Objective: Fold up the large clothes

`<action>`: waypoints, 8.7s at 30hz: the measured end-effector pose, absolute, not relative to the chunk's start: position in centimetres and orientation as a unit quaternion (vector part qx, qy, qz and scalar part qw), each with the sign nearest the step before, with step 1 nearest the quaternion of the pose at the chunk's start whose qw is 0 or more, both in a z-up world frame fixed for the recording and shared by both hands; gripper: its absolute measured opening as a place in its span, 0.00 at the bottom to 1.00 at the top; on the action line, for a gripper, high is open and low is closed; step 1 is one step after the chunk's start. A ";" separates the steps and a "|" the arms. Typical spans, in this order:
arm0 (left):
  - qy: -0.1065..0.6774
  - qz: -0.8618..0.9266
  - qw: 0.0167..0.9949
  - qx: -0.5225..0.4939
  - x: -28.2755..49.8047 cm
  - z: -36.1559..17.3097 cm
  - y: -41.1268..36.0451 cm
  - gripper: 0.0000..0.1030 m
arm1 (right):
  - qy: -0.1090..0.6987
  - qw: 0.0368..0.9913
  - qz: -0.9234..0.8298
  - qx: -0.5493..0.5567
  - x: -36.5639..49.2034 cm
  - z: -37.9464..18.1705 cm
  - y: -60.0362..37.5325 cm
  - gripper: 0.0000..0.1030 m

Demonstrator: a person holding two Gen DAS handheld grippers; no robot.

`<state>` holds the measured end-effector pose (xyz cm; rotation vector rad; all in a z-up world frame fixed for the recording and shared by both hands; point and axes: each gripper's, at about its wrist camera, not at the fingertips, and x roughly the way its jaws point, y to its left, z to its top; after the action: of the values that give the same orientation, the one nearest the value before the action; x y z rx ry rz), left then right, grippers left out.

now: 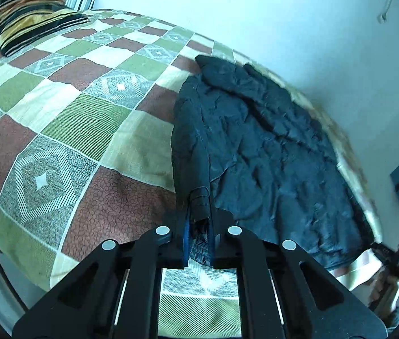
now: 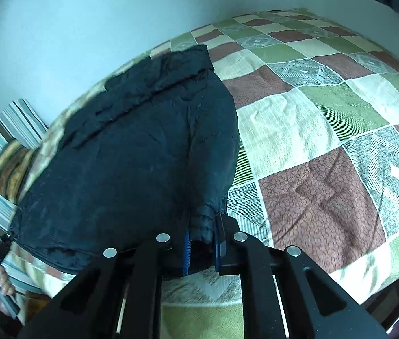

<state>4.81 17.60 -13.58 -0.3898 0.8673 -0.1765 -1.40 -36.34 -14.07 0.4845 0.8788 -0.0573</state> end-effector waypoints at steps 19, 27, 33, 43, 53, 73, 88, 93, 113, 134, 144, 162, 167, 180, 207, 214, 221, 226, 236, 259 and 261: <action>0.376 -0.099 0.897 -0.210 21.6 -7.6 15.6 0.08 | 0.357 0.870 0.041 0.337 14.8 -9.4 -40.4 0.10; 0.441 -0.051 0.878 -0.182 32.0 -13.8 14.0 0.08 | 0.413 0.839 -0.001 0.353 23.4 -15.1 -42.2 0.10; 0.478 -0.042 0.862 -0.164 34.8 -18.5 13.3 0.08 | 0.438 0.825 -0.012 0.356 25.6 -17.9 -42.0 0.11; 0.430 -0.058 0.875 -0.215 32.5 -14.9 16.2 0.55 | 0.415 0.844 0.015 0.339 23.0 -14.4 -42.6 0.43; 0.414 -0.095 0.898 -0.119 30.3 -13.5 16.7 0.58 | 0.413 0.872 0.033 0.260 21.8 -12.5 -42.8 0.62; 0.448 -0.177 0.876 0.016 33.8 -16.4 13.6 0.60 | 0.457 0.874 0.060 0.155 26.3 -15.3 -41.8 0.55; 0.424 -0.149 0.889 0.089 32.2 -15.8 10.6 0.11 | 0.430 0.899 0.030 0.080 24.7 -14.0 -38.6 0.13; 0.420 -0.150 0.892 0.081 31.9 -15.3 11.4 0.18 | 0.422 0.904 0.025 0.068 24.2 -13.5 -38.6 0.12; 0.468 -0.199 0.861 0.002 33.9 -17.6 13.6 0.21 | 0.422 0.902 0.026 0.090 24.3 -14.4 -38.7 0.12; 0.338 -0.111 0.933 0.052 36.9 -5.9 9.4 0.08 | 0.323 0.943 0.003 0.075 29.3 -5.6 -40.1 0.12; 0.351 -0.034 0.932 0.086 49.4 -7.9 5.9 0.08 | 0.348 0.934 -0.047 0.069 43.7 -6.3 -40.1 0.11; 0.420 0.005 0.898 0.127 56.3 -19.5 4.7 0.09 | 0.453 0.887 -0.080 0.038 52.4 -18.7 -39.5 0.12; 0.420 0.007 0.899 0.127 56.7 -20.8 4.6 0.10 | 0.442 0.892 -0.084 0.043 52.2 -19.4 -39.5 0.13; 0.408 0.018 0.903 0.134 56.6 -21.4 4.3 0.12 | 0.433 0.895 -0.088 0.064 52.6 -19.8 -40.3 0.22; 0.399 -0.023 0.911 0.098 48.7 -18.1 -8.2 0.60 | 0.394 0.917 -0.048 0.050 48.0 -16.4 -25.3 0.61; 0.399 -0.017 0.912 0.090 49.2 -20.9 -8.1 0.60 | 0.394 0.916 -0.074 0.022 48.5 -19.2 -24.5 0.65; 0.397 -0.004 0.910 0.118 49.3 -21.8 -9.0 0.60 | 0.402 0.911 -0.091 -0.001 49.0 -20.3 -23.7 0.66; 0.401 -0.006 0.908 0.118 49.7 -21.7 -9.0 0.59 | 0.405 0.910 -0.092 -0.002 48.9 -20.2 -23.7 0.66; 0.403 0.003 0.905 0.132 49.5 -21.2 -9.3 0.60 | 0.408 0.909 -0.087 0.001 48.9 -19.2 -23.8 0.67; 0.398 0.003 0.912 -0.099 31.8 -15.5 10.7 0.83 | 0.384 0.904 -0.122 0.140 30.2 -12.9 -38.0 0.73; 0.405 -0.011 0.907 -0.116 31.4 -16.4 11.5 0.86 | 0.395 0.899 -0.129 0.139 29.4 -14.0 -38.6 0.74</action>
<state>31.36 11.54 -16.37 -0.2386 0.8353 -0.0233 29.36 -38.62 -13.97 0.2888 0.8180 -0.2671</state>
